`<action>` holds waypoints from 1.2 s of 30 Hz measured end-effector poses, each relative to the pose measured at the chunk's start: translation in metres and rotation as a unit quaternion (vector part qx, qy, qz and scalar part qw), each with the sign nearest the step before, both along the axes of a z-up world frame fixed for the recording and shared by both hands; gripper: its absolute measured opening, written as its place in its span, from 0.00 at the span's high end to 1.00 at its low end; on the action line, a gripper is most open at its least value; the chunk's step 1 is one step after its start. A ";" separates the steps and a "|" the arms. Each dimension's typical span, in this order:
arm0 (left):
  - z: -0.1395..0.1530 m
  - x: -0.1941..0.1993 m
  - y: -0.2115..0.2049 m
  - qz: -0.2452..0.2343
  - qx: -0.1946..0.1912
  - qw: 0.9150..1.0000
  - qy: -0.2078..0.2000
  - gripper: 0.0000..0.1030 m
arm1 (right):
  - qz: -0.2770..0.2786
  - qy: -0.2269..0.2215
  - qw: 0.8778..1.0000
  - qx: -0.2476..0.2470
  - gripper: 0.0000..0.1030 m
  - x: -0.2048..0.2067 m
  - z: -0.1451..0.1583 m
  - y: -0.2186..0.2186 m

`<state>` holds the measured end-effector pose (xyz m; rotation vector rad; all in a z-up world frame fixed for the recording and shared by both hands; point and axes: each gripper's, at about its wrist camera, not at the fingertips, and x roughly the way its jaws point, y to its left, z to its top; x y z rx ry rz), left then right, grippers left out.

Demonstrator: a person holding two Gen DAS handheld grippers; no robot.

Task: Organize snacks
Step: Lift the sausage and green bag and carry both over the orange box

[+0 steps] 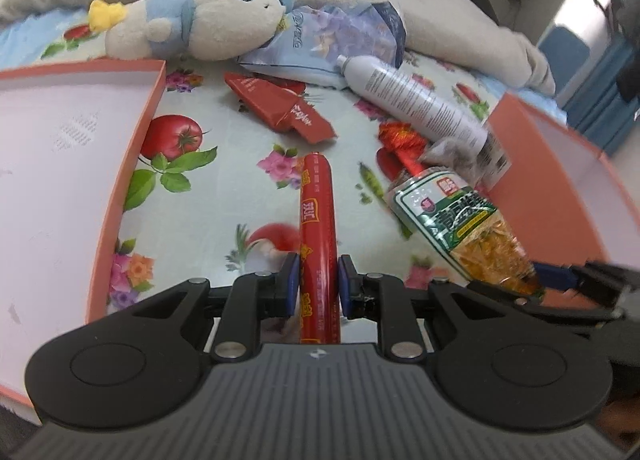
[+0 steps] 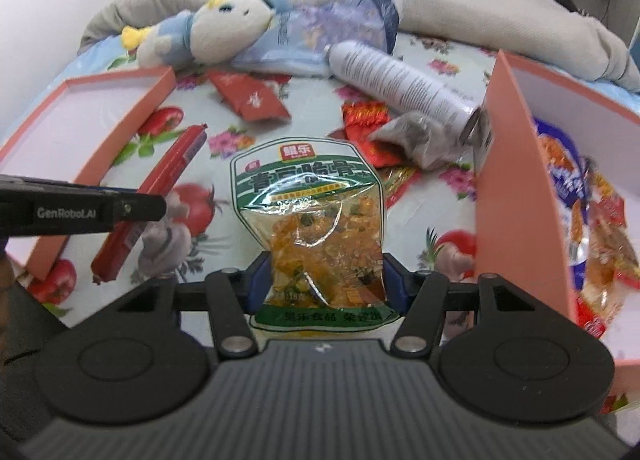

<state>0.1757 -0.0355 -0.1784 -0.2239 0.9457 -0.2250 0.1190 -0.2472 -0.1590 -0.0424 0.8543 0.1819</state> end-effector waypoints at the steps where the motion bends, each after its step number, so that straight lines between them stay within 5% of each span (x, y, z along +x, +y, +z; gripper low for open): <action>1: 0.006 0.001 0.000 0.003 -0.005 1.000 0.000 0.77 | -0.003 -0.005 1.000 0.002 0.42 0.000 0.004 -0.001; 21: 0.135 0.017 -0.042 -0.036 -0.009 0.994 -0.108 0.77 | -0.071 -0.140 0.987 0.027 0.42 -0.003 0.123 -0.042; 36: 0.200 0.020 -0.115 -0.093 -0.017 0.979 -0.179 0.77 | -0.121 -0.213 0.970 0.006 0.42 -0.007 0.173 -0.093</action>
